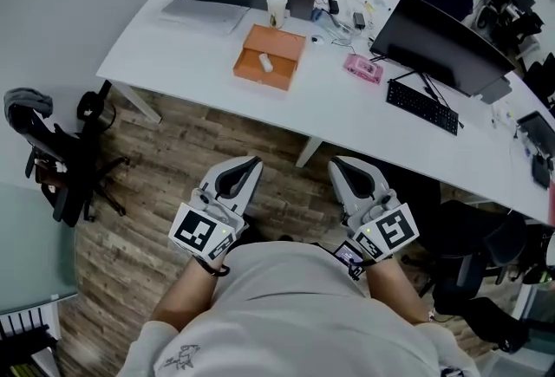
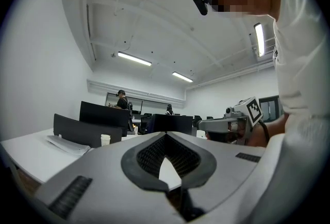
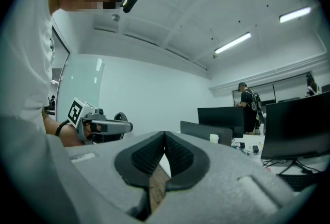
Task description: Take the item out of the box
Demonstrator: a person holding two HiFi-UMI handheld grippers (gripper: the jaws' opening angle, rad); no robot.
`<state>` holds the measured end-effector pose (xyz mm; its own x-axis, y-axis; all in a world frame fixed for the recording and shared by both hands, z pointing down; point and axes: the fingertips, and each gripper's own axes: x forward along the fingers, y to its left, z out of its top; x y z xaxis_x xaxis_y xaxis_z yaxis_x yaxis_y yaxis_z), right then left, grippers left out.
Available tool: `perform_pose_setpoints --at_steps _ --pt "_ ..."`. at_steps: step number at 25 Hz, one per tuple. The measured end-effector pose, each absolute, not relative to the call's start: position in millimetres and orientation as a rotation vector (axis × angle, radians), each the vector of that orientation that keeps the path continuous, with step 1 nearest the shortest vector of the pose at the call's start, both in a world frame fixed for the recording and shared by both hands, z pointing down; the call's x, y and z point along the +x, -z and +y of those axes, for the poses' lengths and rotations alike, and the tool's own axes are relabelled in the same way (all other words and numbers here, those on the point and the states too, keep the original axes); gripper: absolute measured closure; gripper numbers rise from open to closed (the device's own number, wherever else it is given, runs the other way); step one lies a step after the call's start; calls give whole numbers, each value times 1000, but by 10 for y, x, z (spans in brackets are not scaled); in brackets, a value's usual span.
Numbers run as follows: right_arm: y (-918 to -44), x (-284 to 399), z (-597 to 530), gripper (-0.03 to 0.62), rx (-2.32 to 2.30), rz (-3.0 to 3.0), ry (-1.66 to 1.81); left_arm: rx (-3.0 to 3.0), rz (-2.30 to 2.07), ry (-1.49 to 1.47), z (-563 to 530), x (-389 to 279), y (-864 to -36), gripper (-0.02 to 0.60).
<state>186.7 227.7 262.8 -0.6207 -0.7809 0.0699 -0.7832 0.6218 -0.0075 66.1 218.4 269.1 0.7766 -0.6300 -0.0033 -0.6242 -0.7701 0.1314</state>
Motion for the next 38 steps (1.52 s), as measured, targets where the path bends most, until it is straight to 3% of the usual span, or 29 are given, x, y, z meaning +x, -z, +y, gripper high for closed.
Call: perform_pose_setpoints --at_steps 28,38 --pt "-2603 102 538 591 1471 -2626 -55 2883 -872 20 553 -1406 -2676 583" --pt "-2771 -145 281 591 1481 -2583 -89 2866 -885 12 351 -1817 -2820 583"
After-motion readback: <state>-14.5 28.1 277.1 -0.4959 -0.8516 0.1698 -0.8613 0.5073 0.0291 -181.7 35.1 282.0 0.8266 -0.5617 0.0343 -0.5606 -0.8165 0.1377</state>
